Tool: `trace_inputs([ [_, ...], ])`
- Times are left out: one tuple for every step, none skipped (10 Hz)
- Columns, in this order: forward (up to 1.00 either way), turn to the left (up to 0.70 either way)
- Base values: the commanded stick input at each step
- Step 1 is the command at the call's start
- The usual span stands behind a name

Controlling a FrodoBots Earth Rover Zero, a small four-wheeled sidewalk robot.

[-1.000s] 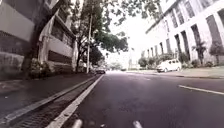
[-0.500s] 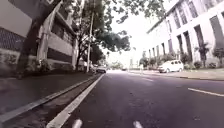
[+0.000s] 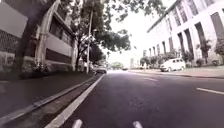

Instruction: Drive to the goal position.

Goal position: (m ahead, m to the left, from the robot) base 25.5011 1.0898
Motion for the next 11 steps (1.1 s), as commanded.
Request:
trace_inputs([
  [0.7, 0.0],
  [0.7, 0.0],
  [0.7, 0.0],
  [0.7, 0.0],
  [0.7, 0.0],
  [0.7, 0.0],
  [0.7, 0.0],
  [0.7, 0.0],
  [0.7, 0.0],
  [0.7, 0.0],
  [0.7, -0.06],
])
